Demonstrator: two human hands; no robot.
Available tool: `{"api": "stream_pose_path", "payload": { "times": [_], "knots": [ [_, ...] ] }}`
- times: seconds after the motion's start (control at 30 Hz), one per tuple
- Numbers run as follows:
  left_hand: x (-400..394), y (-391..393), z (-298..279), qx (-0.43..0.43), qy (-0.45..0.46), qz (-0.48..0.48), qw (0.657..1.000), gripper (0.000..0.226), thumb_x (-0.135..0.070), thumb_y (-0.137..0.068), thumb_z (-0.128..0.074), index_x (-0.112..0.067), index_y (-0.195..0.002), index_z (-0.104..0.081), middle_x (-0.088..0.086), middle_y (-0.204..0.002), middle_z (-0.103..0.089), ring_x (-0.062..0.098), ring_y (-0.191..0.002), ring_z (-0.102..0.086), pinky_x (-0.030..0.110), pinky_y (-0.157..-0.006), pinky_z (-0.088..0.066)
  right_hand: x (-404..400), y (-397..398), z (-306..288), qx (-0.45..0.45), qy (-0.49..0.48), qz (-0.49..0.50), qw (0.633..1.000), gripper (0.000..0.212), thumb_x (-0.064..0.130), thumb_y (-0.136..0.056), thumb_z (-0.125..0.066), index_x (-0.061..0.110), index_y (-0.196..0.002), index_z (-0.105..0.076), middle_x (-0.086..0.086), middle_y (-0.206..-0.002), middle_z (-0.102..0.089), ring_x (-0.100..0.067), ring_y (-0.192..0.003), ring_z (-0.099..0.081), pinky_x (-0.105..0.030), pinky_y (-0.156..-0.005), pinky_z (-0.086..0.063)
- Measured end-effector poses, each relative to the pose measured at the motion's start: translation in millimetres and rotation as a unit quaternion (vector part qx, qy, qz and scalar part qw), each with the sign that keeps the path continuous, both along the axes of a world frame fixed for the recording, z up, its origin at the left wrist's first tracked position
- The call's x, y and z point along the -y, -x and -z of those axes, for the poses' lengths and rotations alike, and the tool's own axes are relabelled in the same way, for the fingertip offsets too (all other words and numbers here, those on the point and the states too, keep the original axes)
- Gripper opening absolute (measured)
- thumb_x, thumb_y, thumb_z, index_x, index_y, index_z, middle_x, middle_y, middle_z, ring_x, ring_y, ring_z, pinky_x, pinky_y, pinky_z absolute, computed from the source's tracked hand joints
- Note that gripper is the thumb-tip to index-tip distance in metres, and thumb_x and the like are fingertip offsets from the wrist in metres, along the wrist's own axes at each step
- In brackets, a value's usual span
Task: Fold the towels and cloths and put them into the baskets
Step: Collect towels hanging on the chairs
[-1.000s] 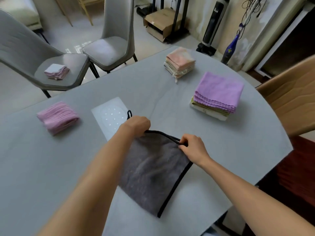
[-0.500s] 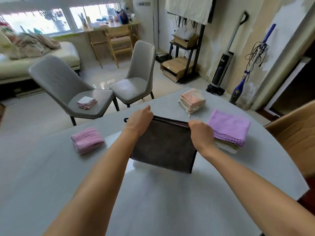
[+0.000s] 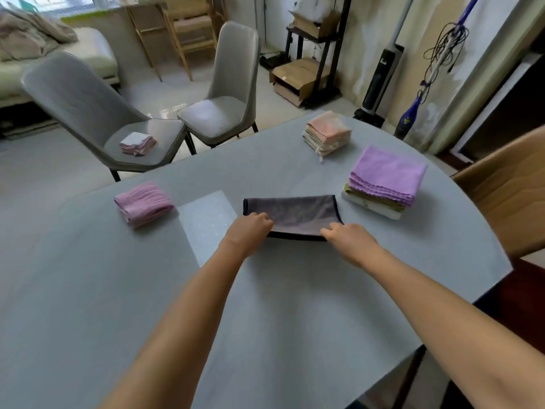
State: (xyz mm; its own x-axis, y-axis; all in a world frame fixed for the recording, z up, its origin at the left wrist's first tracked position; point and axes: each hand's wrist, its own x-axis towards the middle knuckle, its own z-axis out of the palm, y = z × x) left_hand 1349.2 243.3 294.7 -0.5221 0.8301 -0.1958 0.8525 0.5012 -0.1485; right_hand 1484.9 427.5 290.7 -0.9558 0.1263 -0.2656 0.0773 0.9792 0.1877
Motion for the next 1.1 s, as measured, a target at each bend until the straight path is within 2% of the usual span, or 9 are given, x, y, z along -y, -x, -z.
{"api": "stream_pose_path", "payload": {
  "times": [0.17,0.3,0.43,0.53,0.67,0.77,0.9,1.0,1.1],
  "knots": [
    [7.0,-35.2,28.1,0.02,0.085,-0.016,0.996,0.028,0.008,-0.083,-0.048,-0.006,-0.101,-0.064,0.011,-0.106,-0.066,0.031,-0.099,-0.062,0.033,-0.068,-0.038,10.4,-19.0,28.3,0.11,0.035,0.039,0.993,0.021,-0.004,-0.085,-0.048,0.014,-0.095,-0.052,-0.01,-0.111,-0.057,-0.03,-0.098,-0.059,-0.033,-0.066,-0.036],
    [24.6,-50.0,39.6,0.052,0.103,-0.001,0.993,0.026,0.005,-0.084,-0.049,-0.008,-0.1,-0.065,0.011,-0.098,-0.065,0.032,-0.094,-0.063,0.031,-0.067,-0.037,15.1,-33.3,30.7,0.153,0.048,0.024,0.987,0.013,0.016,-0.085,-0.06,0.018,-0.097,-0.058,-0.005,-0.105,-0.063,-0.027,-0.099,-0.06,-0.03,-0.068,-0.038],
    [46.3,-64.0,60.6,0.247,0.204,0.001,0.947,0.019,-0.013,-0.081,-0.068,-0.008,-0.1,-0.068,0.008,-0.087,-0.057,0.032,-0.089,-0.063,0.036,-0.069,-0.05,27.8,-46.6,27.5,0.293,0.129,0.074,0.944,0.01,0.01,-0.079,-0.061,0.015,-0.078,-0.052,-0.004,-0.074,-0.053,-0.021,-0.064,-0.051,-0.026,-0.055,-0.035],
    [51.2,-70.7,65.4,0.32,0.264,0.007,0.91,0.03,-0.028,-0.08,-0.073,-0.007,-0.101,-0.069,0.004,-0.086,-0.057,0.024,-0.08,-0.057,0.036,-0.069,-0.049,34.6,-50.7,32.4,0.371,0.172,0.119,0.905,0.021,0.005,-0.076,-0.062,0.014,-0.065,-0.047,-0.004,-0.067,-0.048,-0.021,-0.061,-0.044,-0.028,-0.053,-0.036],
    [52.4,-59.3,66.9,0.309,0.212,0.007,0.927,0.024,-0.025,-0.09,-0.062,-0.006,-0.106,-0.064,0.008,-0.097,-0.058,0.027,-0.088,-0.055,0.038,-0.077,-0.046,28.4,-52.6,37.6,0.286,0.166,0.137,0.934,0.024,0.0,-0.08,-0.052,0.019,-0.066,-0.049,-0.005,-0.082,-0.053,-0.025,-0.079,-0.052,-0.03,-0.064,-0.04],
    [50.9,-42.0,72.2,0.293,0.132,-0.064,0.945,0.025,-0.021,-0.097,-0.05,-0.009,-0.115,-0.062,0.012,-0.117,-0.06,0.03,-0.105,-0.057,0.037,-0.087,-0.044,19.6,-51.6,45.7,0.17,0.146,0.175,0.959,0.026,0.001,-0.084,-0.043,0.02,-0.091,-0.06,-0.005,-0.103,-0.059,-0.027,-0.096,-0.057,-0.031,-0.073,-0.038],
    [41.9,-13.6,88.5,0.275,0.068,-0.166,0.945,0.026,-0.025,-0.099,-0.043,-0.012,-0.113,-0.06,0.011,-0.117,-0.06,0.03,-0.105,-0.058,0.035,-0.087,-0.044,3.4,-34.4,66.4,0.038,0.151,0.208,0.966,0.027,0.005,-0.092,-0.036,0.015,-0.112,-0.052,-0.011,-0.118,-0.059,-0.032,-0.104,-0.056,-0.032,-0.073,-0.037],
    [37.7,-0.4,103.4,0.276,0.06,-0.218,0.934,0.023,-0.025,-0.099,-0.041,-0.011,-0.104,-0.058,0.015,-0.115,-0.061,0.03,-0.102,-0.058,0.036,-0.087,-0.045,-6.4,-17.7,80.6,0.031,0.165,0.209,0.963,0.021,0.007,-0.094,-0.037,0.008,-0.113,-0.044,-0.016,-0.118,-0.058,-0.035,-0.102,-0.057,-0.034,-0.072,-0.038],
    [30.1,8.6,118.2,0.285,0.053,-0.251,0.924,0.027,-0.026,-0.101,-0.04,-0.004,-0.107,-0.055,0.02,-0.118,-0.058,0.035,-0.108,-0.055,0.038,-0.09,-0.043,-14.2,0.6,95.5,0.049,0.162,0.207,0.964,0.037,0.001,-0.09,-0.036,0.004,-0.127,-0.036,-0.02,-0.119,-0.057,-0.035,-0.103,-0.056,-0.035,-0.073,-0.039]
  ]
}}
